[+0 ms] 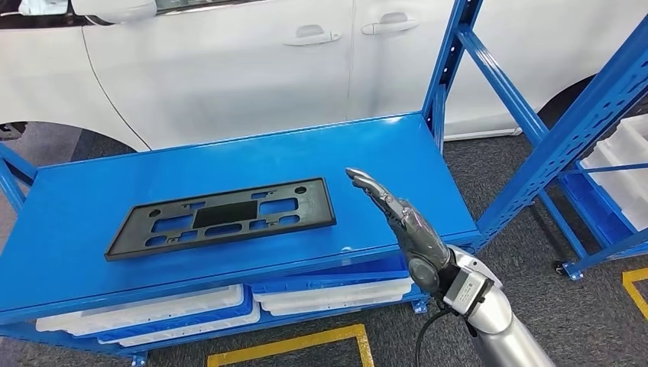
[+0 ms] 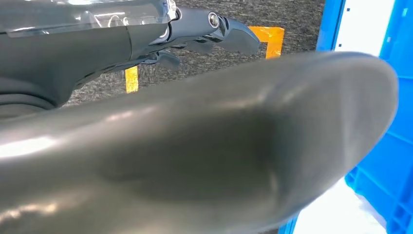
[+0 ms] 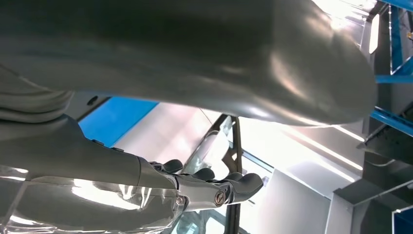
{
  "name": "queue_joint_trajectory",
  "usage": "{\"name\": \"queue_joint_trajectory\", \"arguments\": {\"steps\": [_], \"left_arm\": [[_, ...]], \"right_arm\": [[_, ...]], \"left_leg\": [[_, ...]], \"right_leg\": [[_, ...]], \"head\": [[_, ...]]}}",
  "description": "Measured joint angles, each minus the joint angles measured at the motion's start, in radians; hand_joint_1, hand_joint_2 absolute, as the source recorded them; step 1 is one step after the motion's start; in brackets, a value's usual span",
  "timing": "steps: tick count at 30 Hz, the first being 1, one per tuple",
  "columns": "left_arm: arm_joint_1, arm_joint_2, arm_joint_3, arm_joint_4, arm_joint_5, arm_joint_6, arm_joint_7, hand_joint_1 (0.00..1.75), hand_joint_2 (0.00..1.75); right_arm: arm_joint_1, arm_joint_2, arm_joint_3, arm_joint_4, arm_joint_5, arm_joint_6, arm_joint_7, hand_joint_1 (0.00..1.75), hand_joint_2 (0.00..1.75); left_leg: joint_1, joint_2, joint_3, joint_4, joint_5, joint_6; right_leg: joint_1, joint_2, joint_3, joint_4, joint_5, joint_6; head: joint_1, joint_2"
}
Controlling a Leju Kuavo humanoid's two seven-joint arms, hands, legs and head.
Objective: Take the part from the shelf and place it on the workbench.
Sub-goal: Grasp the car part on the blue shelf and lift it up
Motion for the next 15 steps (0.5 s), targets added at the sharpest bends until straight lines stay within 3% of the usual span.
{"name": "queue_joint_trajectory", "arguments": {"steps": [1,2,4,5,6,9,10,11,13,14,15], "left_arm": [[0.002,0.0,0.0,0.0,0.0,0.001,0.0,0.0,0.0],[0.004,0.0,0.0,0.001,-0.001,0.002,0.0,0.0,0.0],[0.007,0.002,0.0,0.003,-0.004,0.004,0.001,0.0,0.0],[0.007,0.004,0.001,0.005,-0.006,0.007,0.002,0.0,0.0],[0.007,0.005,0.001,0.006,-0.007,0.01,0.007,0.0,0.0],[0.001,0.006,0.001,0.006,-0.014,0.033,0.055,0.0,0.0],[0.0,0.005,0.0,0.006,-0.02,0.045,0.086,0.0,0.0],[0.0,0.005,0.0,0.007,-0.03,0.057,0.125,0.0,0.0],[0.0,0.005,-0.006,0.008,-0.052,0.074,0.218,0.0,0.0],[0.001,0.005,-0.011,0.009,-0.062,0.078,0.266,0.0,0.0],[0.002,0.005,-0.016,0.01,-0.07,0.08,0.306,0.0,0.0]], "right_arm": [[0.004,0.0,-0.002,0.0,-0.004,-0.001,-0.006,0.0,0.0],[0.004,0.0,-0.004,0.0,-0.01,-0.001,-0.011,0.0,0.0],[0.0,0.0,-0.009,0.002,-0.03,0.003,-0.017,0.0,0.0],[-0.002,-0.001,-0.013,0.003,-0.042,0.006,-0.022,0.0,0.0],[-0.003,-0.001,-0.016,0.003,-0.053,0.006,-0.029,0.0,0.0],[0.0,-0.001,-0.032,-0.016,-0.074,-0.015,-0.069,0.0,0.0],[0.004,-0.001,-0.037,-0.027,-0.076,-0.025,-0.082,0.0,0.0],[0.01,-0.002,-0.041,-0.037,-0.076,-0.033,-0.093,0.0,0.0],[0.027,-0.005,-0.045,-0.047,-0.076,-0.044,-0.105,0.0,0.0],[0.035,-0.008,-0.047,-0.05,-0.076,-0.046,-0.109,0.0,0.0],[0.041,-0.011,-0.047,-0.051,-0.076,-0.047,-0.112,0.0,0.0]], "left_leg": [[0.0,0.0,-0.006,-0.033,0.014,0.004],[-0.001,0.0,-0.003,-0.088,0.062,0.01],[-0.006,-0.002,0.008,-0.2,0.189,0.026],[-0.009,-0.003,0.012,-0.23,0.232,0.032],[-0.012,-0.004,0.012,-0.24,0.249,0.037],[-0.009,-0.004,0.027,-0.256,0.247,0.047],[-0.006,-0.004,0.034,-0.265,0.247,0.052],[-0.004,-0.003,0.041,-0.272,0.245,0.056],[-0.005,-0.004,0.048,-0.273,0.237,0.063],[-0.005,-0.005,0.051,-0.272,0.231,0.064],[-0.005,-0.005,0.055,-0.271,0.225,0.063]], "right_leg": [[0.001,0.003,0.018,0.0,-0.012,0.001],[0.002,0.005,0.037,0.0,-0.025,0.002],[0.005,0.009,0.068,0.002,-0.048,0.006],[0.006,0.011,0.077,0.002,-0.058,0.011],[0.007,0.013,0.08,0.002,-0.065,0.016],[0.006,0.011,0.084,0.002,-0.085,0.033],[0.006,0.009,0.074,0.027,-0.101,0.038],[0.006,0.007,0.049,0.076,-0.125,0.042],[0.005,0.005,-0.037,0.216,-0.175,0.049],[0.003,0.005,-0.077,0.27,-0.182,0.051],[0.001,0.005,-0.1,0.287,-0.167,0.054]], "head": [[0.0,0.0],[0.0,0.0],[0.0,0.0],[0.0,0.0],[0.0,0.0],[0.001,0.0],[0.001,0.0],[0.002,0.0],[0.002,0.0],[0.002,0.0],[0.003,0.0]]}}
